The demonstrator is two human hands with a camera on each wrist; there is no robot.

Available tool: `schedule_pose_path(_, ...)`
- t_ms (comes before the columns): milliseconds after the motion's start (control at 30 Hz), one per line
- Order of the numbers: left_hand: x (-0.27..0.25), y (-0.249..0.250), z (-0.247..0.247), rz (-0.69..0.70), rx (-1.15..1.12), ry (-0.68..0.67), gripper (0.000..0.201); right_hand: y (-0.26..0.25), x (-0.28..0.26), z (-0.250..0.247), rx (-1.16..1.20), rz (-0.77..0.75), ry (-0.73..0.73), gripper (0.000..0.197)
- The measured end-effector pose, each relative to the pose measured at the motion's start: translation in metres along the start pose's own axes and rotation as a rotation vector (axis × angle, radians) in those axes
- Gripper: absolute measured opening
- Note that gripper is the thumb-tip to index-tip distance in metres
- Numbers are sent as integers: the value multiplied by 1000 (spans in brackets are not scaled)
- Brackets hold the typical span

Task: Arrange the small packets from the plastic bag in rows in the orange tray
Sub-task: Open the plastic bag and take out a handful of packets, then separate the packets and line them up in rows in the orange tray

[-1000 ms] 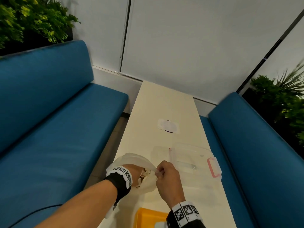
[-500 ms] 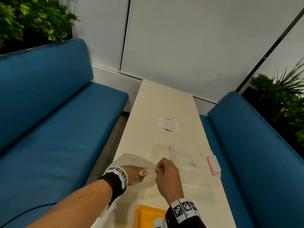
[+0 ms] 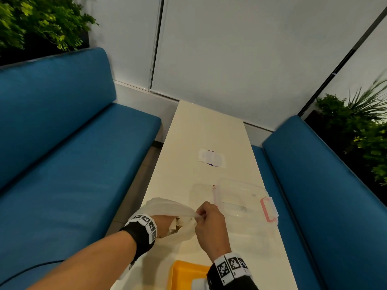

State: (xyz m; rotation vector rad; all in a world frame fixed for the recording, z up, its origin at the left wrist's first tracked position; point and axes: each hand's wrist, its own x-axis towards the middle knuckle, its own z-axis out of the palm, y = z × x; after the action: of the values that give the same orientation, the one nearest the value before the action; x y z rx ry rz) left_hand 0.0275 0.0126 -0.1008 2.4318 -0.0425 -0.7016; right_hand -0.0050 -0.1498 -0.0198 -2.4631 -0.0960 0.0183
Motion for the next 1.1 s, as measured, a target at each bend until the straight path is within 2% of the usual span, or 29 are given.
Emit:
schedule_pose_path(67, 2, 4, -4, -32, -87, -60, 46, -1, 3, -2, 1, -2, 9, 21)
schedule_pose_path(100, -4, 10, -10, -31, -89, -87, 42, -1, 4, -2, 2, -3, 13, 22)
schedule_pose_path(167, -5, 16, -17, -32, -211, -58, 27, -2, 6, -3, 4, -1, 15, 25)
schedule_pose_path(200, -4, 17, -19, -68, -231, -26, 33, -3, 7, -3, 5, 1, 17, 26)
schedule_pose_path(233, -3, 17, -21, -88, -194, -7, 37, -3, 8, -4, 7, 4, 20, 26)
schedule_pose_path(300, -5, 23, -26, -81, -82, -43, 31, -2, 11, -4, 13, 17, 32, 23)
schedule_pose_path(400, -8, 30, -30, 51, 207, -35, 23, 1, 16, -4, 36, 46, 59, 20)
schedule_pose_path(467, -17, 36, -37, 85, 209, 33, 17, 2, 21, -5, 62, 68, 77, 19)
schedule_pose_path(600, -36, 40, -54, 264, 319, 234, 15, 0, 30, -8, 96, 99, 98, 15)
schedule_pose_path(767, -44, 29, -63, 376, 193, 380, 29, 1, 40, -8, 102, 126, 100, 11)
schedule_pose_path(933, -47, 22, -68, 372, -87, 338, 35, 9, 39, -6, 89, 164, 54, 11)
schedule_pose_path(1100, -52, 23, -72, 393, -252, 319, 18, 18, 29, -4, 110, 177, 9, 12)
